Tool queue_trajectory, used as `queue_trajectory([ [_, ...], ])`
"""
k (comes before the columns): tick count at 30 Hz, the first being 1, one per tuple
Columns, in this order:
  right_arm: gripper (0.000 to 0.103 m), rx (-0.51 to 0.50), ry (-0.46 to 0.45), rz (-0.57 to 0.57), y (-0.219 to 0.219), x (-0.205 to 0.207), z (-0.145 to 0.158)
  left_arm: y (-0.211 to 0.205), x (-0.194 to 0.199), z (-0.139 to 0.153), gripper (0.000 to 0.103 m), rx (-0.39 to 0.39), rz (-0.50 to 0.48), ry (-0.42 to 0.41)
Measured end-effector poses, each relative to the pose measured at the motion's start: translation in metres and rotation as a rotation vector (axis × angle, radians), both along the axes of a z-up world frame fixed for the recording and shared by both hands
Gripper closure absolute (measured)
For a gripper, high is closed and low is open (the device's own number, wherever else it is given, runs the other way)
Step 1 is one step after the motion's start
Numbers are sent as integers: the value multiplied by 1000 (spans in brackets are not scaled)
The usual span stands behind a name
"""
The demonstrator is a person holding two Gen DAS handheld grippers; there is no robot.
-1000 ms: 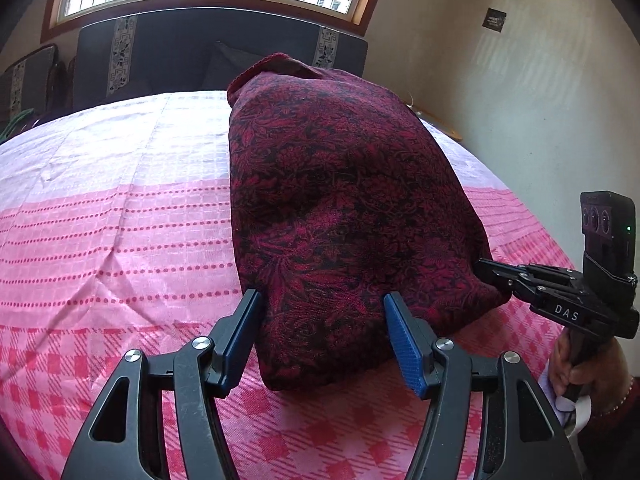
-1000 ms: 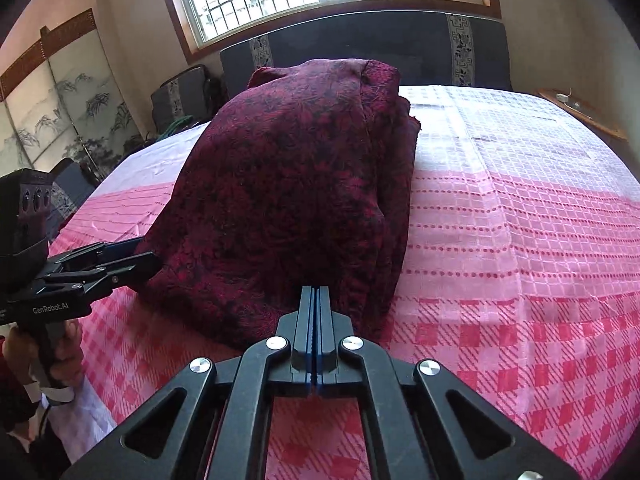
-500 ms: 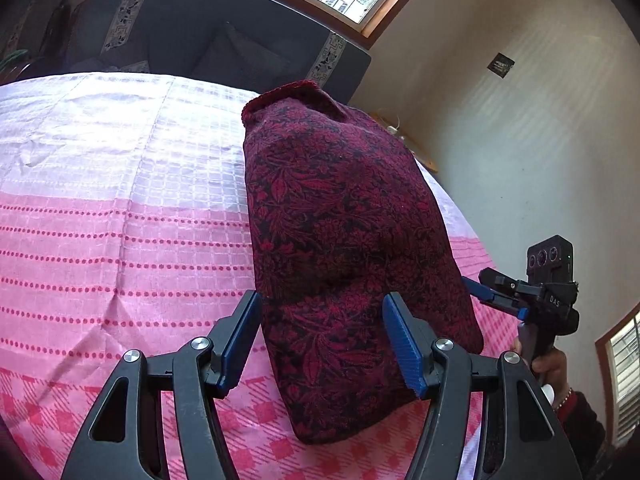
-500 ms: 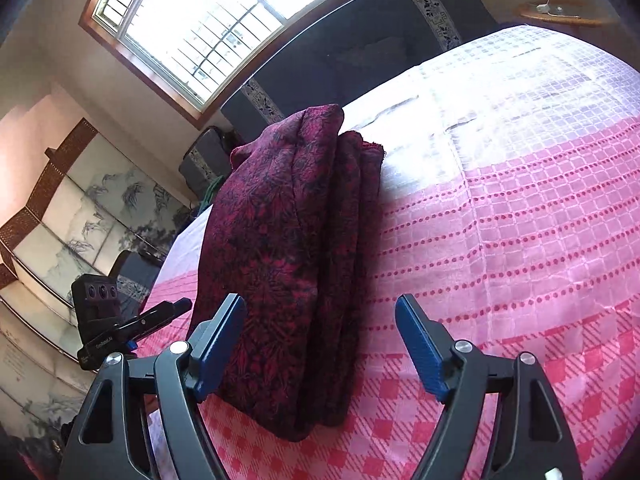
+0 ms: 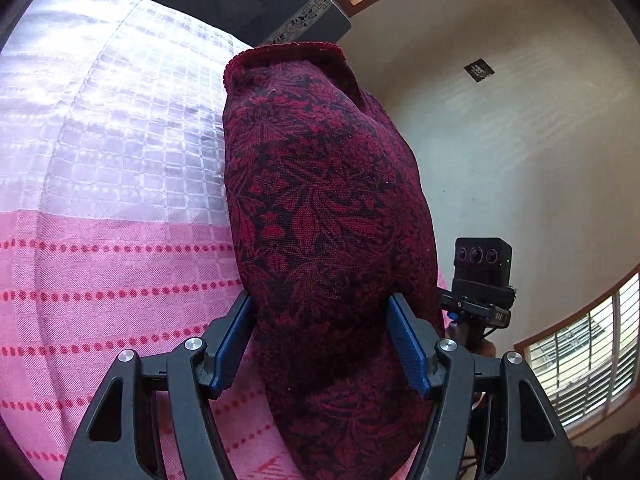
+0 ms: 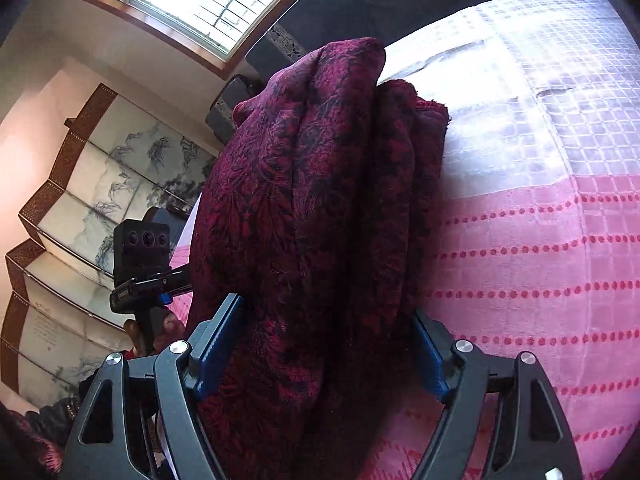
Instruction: Fold small clothes
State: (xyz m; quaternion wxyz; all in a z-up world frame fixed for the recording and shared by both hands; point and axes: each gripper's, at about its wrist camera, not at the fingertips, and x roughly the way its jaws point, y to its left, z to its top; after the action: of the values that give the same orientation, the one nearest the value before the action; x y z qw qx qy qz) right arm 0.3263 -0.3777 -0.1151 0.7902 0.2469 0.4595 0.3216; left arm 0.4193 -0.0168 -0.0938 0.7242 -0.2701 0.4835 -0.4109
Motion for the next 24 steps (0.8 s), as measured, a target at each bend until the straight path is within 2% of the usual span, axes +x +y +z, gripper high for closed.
queue_trajectory([
  [3,23,13,-9,28,6,3,1,-1,7,1,34,-22,-17,17],
  [6,23,53,-11,24,4,6,0,-7,9,7,23,-14,-28,7],
  [8,22,102,-12,12,2,7,-2,-12,9,10,12,-10,-43,-2],
  [10,22,126,-21,2,2,6,-3,-18,9,12,9,18,-36,-7],
  [12,22,76,-27,5,11,4,-2,-24,9,13,9,49,-40,-24],
  [16,24,37,-25,4,14,5,-1,-23,6,13,9,53,-35,-50],
  [18,28,43,-22,1,14,6,-1,-25,4,13,13,87,-22,-57],
  [19,36,47,-14,-1,17,12,-3,-28,2,15,26,131,-10,-80],
  [20,43,51,-4,-6,21,15,-3,-31,0,18,31,167,-2,-112],
  [22,50,64,6,-18,20,14,-6,-33,-5,23,37,195,22,-140],
  [24,54,62,-6,-35,22,10,-5,-44,-14,33,43,259,50,-191],
])
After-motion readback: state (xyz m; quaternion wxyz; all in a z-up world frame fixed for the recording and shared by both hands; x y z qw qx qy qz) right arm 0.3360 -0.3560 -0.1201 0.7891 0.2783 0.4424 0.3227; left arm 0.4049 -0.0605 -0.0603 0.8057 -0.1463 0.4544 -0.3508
